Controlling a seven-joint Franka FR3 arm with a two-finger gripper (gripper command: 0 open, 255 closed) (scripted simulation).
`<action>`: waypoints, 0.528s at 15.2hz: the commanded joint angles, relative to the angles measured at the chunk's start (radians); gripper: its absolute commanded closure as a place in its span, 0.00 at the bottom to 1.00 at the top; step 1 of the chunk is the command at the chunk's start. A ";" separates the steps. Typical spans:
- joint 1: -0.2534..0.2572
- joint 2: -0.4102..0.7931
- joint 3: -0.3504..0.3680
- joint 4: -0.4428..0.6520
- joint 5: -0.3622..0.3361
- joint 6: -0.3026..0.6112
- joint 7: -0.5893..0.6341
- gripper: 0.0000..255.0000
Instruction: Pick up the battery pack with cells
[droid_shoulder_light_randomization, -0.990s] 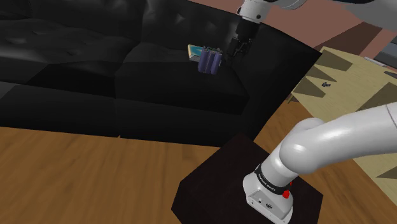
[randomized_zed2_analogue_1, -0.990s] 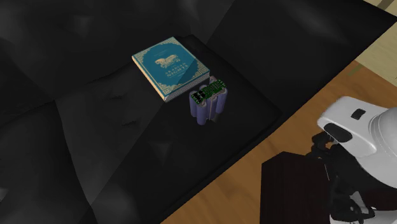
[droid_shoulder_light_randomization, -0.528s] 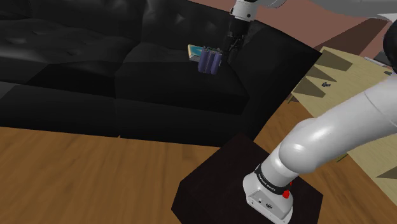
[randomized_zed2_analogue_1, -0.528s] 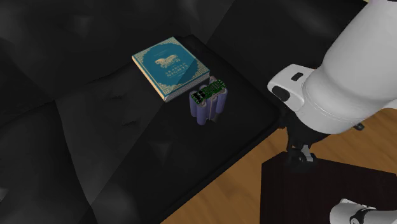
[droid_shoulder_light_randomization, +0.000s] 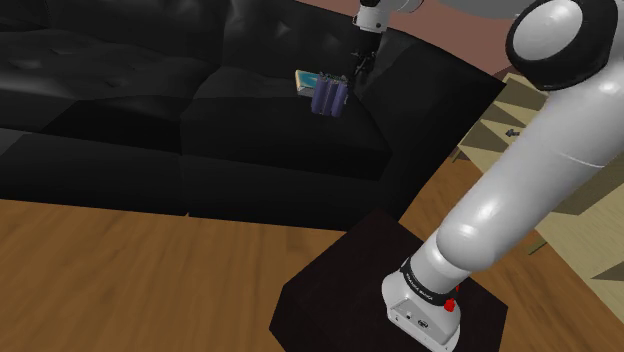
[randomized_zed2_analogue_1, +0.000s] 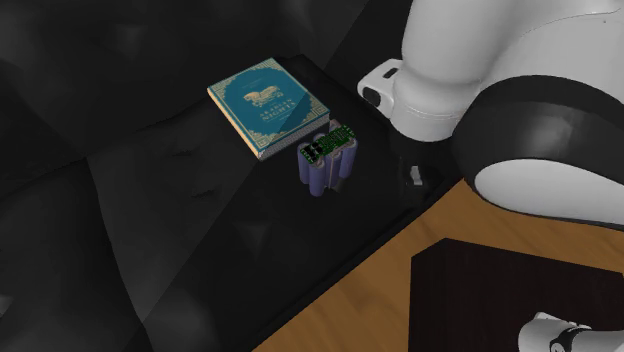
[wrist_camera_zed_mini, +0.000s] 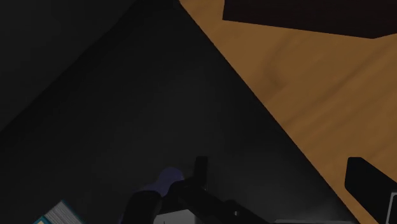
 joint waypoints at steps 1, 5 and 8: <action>-0.013 0.078 -0.012 0.088 0.005 -0.017 -0.037 0.00; -0.052 0.257 -0.030 0.299 0.026 -0.063 -0.108 0.00; -0.093 0.408 -0.036 0.500 0.046 -0.120 -0.157 0.00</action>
